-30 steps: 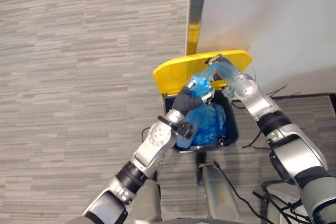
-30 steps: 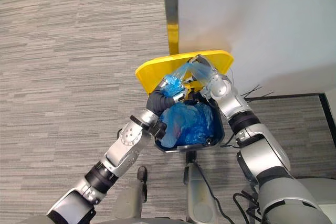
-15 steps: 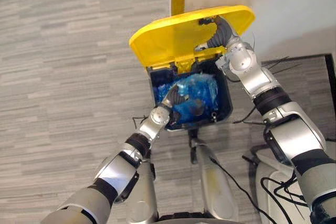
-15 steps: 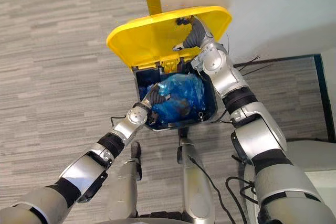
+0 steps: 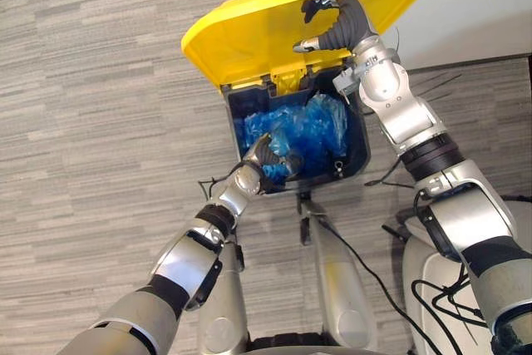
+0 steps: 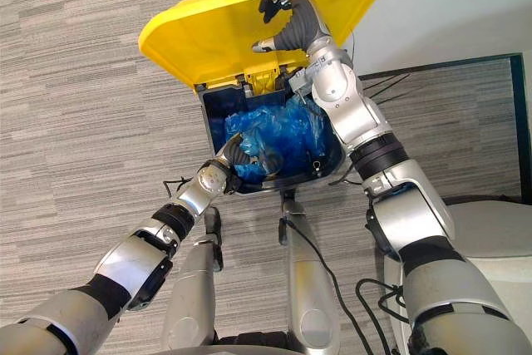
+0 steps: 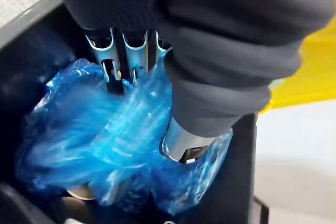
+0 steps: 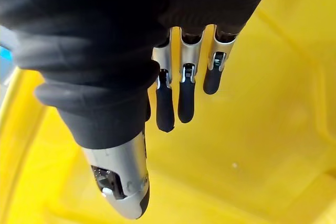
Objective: Gather rubbish on tea table into small bin, then transfer packed bag to large trash can.
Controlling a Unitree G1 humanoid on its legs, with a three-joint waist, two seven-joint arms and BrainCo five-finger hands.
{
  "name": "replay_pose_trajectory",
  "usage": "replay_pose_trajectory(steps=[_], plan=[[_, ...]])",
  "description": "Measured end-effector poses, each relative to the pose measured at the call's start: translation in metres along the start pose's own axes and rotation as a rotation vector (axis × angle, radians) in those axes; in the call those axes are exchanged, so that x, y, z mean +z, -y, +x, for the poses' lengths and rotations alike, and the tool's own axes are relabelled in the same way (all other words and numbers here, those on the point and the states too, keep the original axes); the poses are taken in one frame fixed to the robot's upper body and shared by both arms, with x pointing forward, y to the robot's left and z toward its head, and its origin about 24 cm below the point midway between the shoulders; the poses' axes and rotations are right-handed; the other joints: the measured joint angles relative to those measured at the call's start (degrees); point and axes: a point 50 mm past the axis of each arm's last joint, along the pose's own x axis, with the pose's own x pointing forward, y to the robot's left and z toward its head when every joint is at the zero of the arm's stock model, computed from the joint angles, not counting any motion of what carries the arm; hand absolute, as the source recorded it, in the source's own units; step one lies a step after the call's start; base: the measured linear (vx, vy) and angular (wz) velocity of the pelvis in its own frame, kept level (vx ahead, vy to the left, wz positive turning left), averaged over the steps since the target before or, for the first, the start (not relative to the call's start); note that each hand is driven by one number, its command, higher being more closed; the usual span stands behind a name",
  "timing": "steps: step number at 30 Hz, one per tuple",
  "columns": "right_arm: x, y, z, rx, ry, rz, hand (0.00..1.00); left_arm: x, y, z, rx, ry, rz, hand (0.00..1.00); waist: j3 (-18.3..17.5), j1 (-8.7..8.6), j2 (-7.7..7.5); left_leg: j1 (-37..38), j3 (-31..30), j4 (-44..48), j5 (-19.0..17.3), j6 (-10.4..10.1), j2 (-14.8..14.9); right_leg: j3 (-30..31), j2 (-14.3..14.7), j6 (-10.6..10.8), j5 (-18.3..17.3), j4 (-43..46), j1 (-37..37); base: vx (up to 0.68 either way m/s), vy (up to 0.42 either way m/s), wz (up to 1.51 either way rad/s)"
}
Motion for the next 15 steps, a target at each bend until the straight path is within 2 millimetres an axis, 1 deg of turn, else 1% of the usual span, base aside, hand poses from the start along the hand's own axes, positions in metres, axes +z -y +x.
replay_pose_trajectory(steps=[2,4,6,7,8,9,10,12,13,14,15], plan=[[-0.004,0.001,-0.006,0.001,0.002,-0.002,0.0,0.006,-0.006,-0.001,0.037,0.047,0.013,0.0,0.0,-0.04,0.03,0.7,-0.1,-0.7,0.5,0.2,-0.4,-0.1,-0.5,0.1,0.0,-0.1,0.4,0.06,0.03,0.05],[-0.011,0.001,-0.012,0.008,-0.022,-0.013,0.0,0.008,-0.01,-0.005,0.058,0.09,0.026,0.0,0.0,0.05,0.09,2.0,-0.3,-0.7,0.6,0.1,-0.5,-0.7,-0.7,0.3,-0.2,-0.2,1.8,0.07,0.028,0.11],[-0.024,0.0,-0.021,0.017,-0.061,-0.037,0.0,0.012,-0.011,-0.011,0.086,0.137,0.017,0.0,-0.1,0.0,0.21,3.5,-1.2,-0.8,0.6,0.1,-0.6,-1.2,-1.0,0.8,-0.6,-0.4,4.1,0.05,0.049,0.22],[-0.034,-0.001,-0.03,0.026,-0.094,-0.05,0.0,0.015,-0.011,-0.016,0.107,0.177,0.001,0.0,-0.1,0.09,0.27,4.7,-1.8,-1.5,0.6,0.1,-0.7,-1.8,-1.4,0.9,-1.0,-0.4,5.5,0.01,0.037,0.25],[-0.038,-0.001,-0.034,0.029,-0.108,-0.053,0.0,0.016,-0.011,-0.019,0.115,0.195,-0.005,0.0,-0.2,0.08,0.29,5.3,-1.9,-2.0,0.7,0.1,-0.9,-2.0,-1.6,0.7,-1.1,-0.4,6.0,0.0,0.021,0.34],[-0.046,-0.003,-0.041,0.033,-0.135,-0.055,0.0,0.015,-0.012,-0.027,0.145,0.223,-0.03,0.0,-0.3,0.33,0.45,6.3,-2.6,-3.0,1.2,0.3,-1.3,-2.6,-2.1,0.4,-1.3,-0.7,7.2,0.01,0.012,0.26],[-0.049,-0.002,-0.044,0.03,-0.146,-0.053,0.0,0.012,-0.012,-0.031,0.154,0.225,-0.041,0.0,-0.3,0.46,0.5,6.8,-2.9,-3.4,1.5,0.3,-1.4,-2.8,-2.2,0.4,-1.3,-0.8,7.7,0.01,0.016,0.31],[-0.062,-0.001,-0.063,0.016,-0.193,-0.049,0.0,-0.001,-0.007,-0.047,0.177,0.21,-0.116,0.0,-0.6,1.15,1.05,8.9,-3.9,-5.6,2.8,0.4,-1.7,-4.0,-2.9,0.5,-1.6,-1.2,9.6,0.04,0.0,0.31],[-0.073,-0.001,-0.076,0.012,-0.239,-0.044,0.0,-0.013,-0.002,-0.057,0.183,0.18,-0.173,0.0,-1.0,1.6,1.6,10.1,-4.5,-6.2,2.9,0.4,-1.8,-4.7,-2.9,0.4,-2.0,-1.2,11.0,0.05,-0.013,0.3],[-0.078,-0.001,-0.082,0.014,-0.261,-0.042,0.0,-0.02,0.002,-0.062,0.184,0.161,-0.203,0.0,-1.4,1.84,2.01,10.7,-4.7,-6.3,2.9,0.4,-1.8,-5.1,-2.9,0.4,-2.2,-1.2,11.7,0.05,-0.006,0.29],[-0.088,-0.004,-0.095,0.021,-0.308,-0.034,0.0,-0.036,0.009,-0.075,0.18,0.109,-0.269,0.0,-3.1,2.35,2.79,11.4,-4.9,-6.7,2.9,0.4,-1.8,-5.6,-3.2,0.6,-2.6,-1.1,12.6,0.06,0.017,0.21]])
